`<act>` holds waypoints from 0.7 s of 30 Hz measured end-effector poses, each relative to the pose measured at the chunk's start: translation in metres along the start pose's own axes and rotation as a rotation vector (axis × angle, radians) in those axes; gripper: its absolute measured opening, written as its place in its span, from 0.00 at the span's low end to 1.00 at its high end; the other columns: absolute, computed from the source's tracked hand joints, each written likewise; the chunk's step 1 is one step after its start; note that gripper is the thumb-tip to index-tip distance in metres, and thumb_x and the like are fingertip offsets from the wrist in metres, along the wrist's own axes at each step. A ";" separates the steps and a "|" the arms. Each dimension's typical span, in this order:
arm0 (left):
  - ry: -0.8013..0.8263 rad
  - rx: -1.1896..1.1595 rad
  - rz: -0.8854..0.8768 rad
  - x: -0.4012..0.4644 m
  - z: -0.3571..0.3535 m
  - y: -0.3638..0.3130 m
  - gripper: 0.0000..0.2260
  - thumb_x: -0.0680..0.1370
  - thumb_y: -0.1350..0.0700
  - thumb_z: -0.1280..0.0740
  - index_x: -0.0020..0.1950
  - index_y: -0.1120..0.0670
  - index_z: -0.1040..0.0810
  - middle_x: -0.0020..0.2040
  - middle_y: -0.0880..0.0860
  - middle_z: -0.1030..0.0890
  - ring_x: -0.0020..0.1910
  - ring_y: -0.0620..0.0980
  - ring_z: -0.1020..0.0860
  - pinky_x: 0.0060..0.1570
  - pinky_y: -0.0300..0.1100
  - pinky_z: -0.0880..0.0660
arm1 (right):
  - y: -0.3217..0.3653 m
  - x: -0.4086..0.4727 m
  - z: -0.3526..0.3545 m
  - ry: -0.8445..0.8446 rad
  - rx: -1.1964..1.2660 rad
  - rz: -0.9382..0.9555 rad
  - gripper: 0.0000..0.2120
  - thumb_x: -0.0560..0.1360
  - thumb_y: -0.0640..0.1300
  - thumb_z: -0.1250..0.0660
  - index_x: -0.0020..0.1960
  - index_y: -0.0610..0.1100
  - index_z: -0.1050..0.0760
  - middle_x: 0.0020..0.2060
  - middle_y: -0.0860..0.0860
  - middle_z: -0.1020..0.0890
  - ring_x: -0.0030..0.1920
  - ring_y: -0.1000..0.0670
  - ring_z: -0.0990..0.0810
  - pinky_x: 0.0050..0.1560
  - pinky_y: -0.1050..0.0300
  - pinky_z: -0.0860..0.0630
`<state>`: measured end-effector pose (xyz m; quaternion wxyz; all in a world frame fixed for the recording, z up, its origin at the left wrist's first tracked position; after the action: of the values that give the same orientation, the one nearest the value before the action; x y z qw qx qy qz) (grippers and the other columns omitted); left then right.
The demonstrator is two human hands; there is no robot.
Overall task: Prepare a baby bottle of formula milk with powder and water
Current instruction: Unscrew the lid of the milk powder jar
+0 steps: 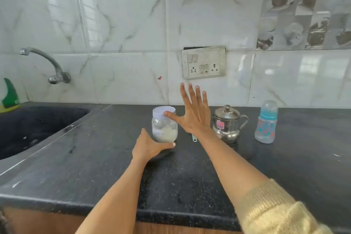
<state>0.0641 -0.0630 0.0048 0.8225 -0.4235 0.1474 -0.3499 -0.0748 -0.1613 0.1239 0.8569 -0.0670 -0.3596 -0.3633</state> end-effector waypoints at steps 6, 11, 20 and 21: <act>-0.040 -0.075 -0.123 0.016 -0.005 -0.010 0.36 0.57 0.40 0.23 0.60 0.50 0.31 0.53 0.47 0.23 0.50 0.49 0.23 0.51 0.49 0.23 | 0.023 0.015 -0.025 0.164 0.202 -0.012 0.54 0.64 0.78 0.46 0.75 0.53 0.71 0.74 0.41 0.39 0.76 0.46 0.44 0.76 0.45 0.60; -0.056 -0.062 -0.172 0.005 -0.002 -0.014 0.33 0.58 0.41 0.23 0.57 0.51 0.29 0.50 0.47 0.23 0.48 0.48 0.23 0.49 0.46 0.23 | 0.030 0.005 -0.030 0.303 0.266 -0.051 0.54 0.63 0.78 0.45 0.74 0.57 0.72 0.64 0.41 0.25 0.70 0.45 0.31 0.76 0.45 0.57; 0.007 -0.009 -0.164 -0.061 0.005 -0.014 0.37 0.56 0.39 0.23 0.59 0.52 0.29 0.52 0.48 0.22 0.51 0.50 0.22 0.52 0.50 0.23 | 0.038 -0.043 0.011 0.439 0.179 -0.037 0.52 0.65 0.75 0.42 0.77 0.52 0.62 0.65 0.46 0.24 0.70 0.48 0.30 0.74 0.40 0.61; 0.015 -0.009 -0.174 -0.070 0.005 -0.015 0.37 0.56 0.39 0.23 0.60 0.52 0.29 0.53 0.48 0.22 0.51 0.50 0.22 0.52 0.50 0.23 | 0.038 -0.048 0.017 0.455 0.159 -0.045 0.51 0.66 0.75 0.41 0.77 0.50 0.56 0.66 0.47 0.25 0.70 0.47 0.31 0.74 0.38 0.59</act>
<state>0.0108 -0.0169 0.0158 0.7859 -0.4360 0.1179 -0.4224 -0.0820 -0.0999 0.1097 0.9101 0.0921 -0.1862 -0.3585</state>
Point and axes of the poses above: each hand's wrist, its own x-axis towards the middle knuckle, its own z-axis out of the back of the hand, y = z × x, the point moved 9 cm from there along x, towards the middle knuckle
